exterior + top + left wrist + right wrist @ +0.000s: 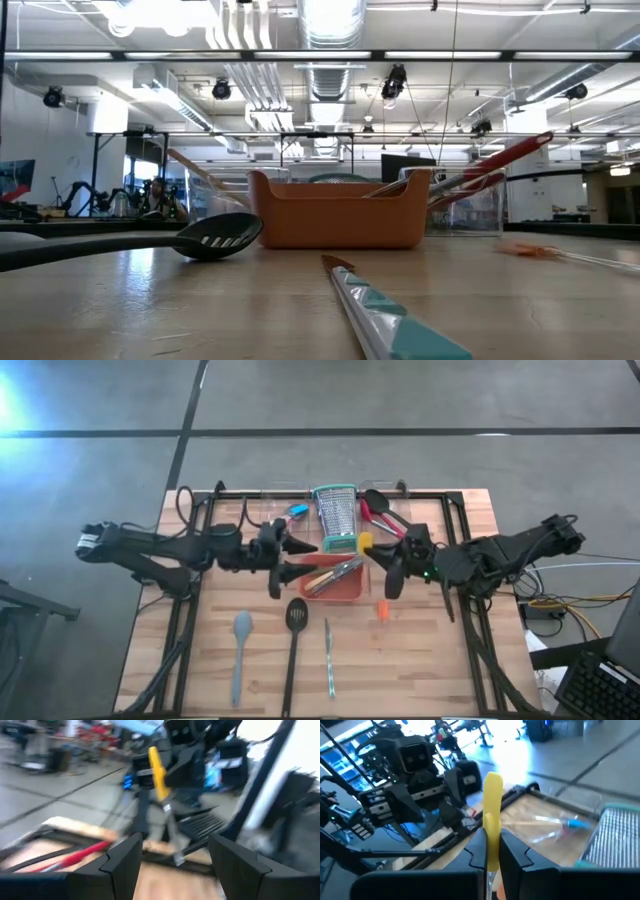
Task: Pick & Place Kitchen Items
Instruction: Put the yellow spatula into the left transparent bin
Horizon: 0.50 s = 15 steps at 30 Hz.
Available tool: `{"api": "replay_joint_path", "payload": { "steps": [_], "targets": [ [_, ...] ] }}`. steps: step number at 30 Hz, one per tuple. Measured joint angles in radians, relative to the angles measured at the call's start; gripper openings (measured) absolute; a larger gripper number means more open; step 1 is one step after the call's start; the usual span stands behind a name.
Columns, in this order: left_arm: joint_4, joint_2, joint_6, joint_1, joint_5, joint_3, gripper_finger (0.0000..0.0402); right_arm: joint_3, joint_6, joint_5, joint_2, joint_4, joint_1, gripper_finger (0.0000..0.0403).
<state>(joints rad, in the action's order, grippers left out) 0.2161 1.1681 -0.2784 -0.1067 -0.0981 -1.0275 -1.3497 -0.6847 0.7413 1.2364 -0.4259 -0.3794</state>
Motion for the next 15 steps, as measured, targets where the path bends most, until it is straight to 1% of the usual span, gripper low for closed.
{"api": "replay_joint_path", "payload": {
  "steps": [3, 5, 11, 15],
  "targets": [
    [0.101, 0.04, -0.053, 0.032, 0.119, 0.0, 0.0234, -0.062, 0.071, 0.003, 0.05, 0.0, 0.007, 0.0014],
    [0.133, 0.07, -0.08, 0.048, 0.174, -0.003, 0.0234, -0.099, 0.111, 0.002, 0.086, -0.001, 0.007, 0.0014],
    [0.143, 0.133, -0.097, 0.06, 0.236, -0.033, 0.0234, -0.205, 0.19, -0.002, 0.169, 0.0, 0.014, 0.0014],
    [0.155, 0.158, -0.097, 0.06, 0.268, -0.057, 0.0234, -0.248, 0.219, -0.007, 0.201, 0.004, 0.014, 0.0014]
  ]
}}
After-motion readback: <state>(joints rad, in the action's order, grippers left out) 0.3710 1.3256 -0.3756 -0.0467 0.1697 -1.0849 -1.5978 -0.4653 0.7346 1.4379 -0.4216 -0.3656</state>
